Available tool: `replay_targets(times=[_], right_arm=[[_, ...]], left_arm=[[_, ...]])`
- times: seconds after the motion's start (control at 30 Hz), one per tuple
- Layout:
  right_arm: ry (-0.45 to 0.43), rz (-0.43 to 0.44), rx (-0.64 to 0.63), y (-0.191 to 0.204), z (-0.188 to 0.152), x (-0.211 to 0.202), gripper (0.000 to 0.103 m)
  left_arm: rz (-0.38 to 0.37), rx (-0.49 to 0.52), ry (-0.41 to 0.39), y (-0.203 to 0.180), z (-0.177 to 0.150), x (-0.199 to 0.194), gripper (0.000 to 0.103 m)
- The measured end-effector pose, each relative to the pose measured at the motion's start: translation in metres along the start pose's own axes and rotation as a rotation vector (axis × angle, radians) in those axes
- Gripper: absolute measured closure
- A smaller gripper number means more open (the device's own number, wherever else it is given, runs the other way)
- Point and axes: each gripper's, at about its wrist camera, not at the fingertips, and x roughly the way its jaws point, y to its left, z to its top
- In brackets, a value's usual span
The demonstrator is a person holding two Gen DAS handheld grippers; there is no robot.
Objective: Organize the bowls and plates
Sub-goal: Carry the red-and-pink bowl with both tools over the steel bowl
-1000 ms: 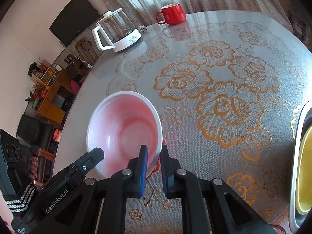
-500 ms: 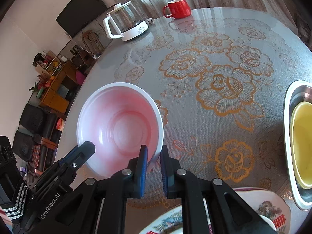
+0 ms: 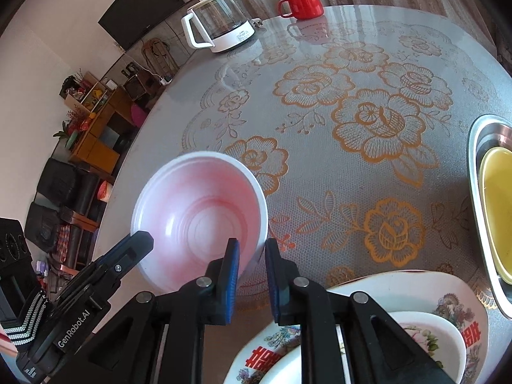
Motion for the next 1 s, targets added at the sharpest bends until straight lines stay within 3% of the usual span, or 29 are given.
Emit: replay_targets(times=[0.23,0.37,0.6,1.0], right_arm=[[-0.024,-0.013,0.002,0.002,0.002,0.002,0.084],[-0.046,-0.026,-0.037,0.011,-0.004,0.002,0.089],[-0.054,-0.027,-0.038,0.015,-0.011,0.007,0.092],[-0.070,0.022,-0.017,0.013,-0.018,-0.004,0.093]], left_arm=[[0.006,-0.001,0.003,0.005,-0.003,0.008,0.081],[0.027,0.002,0.017,0.005,-0.014,0.013,0.090],[0.078,0.034,-0.022,0.001,-0.027,0.006,0.092],[0.055,0.033,-0.060,-0.003,-0.031,-0.021,0.093]])
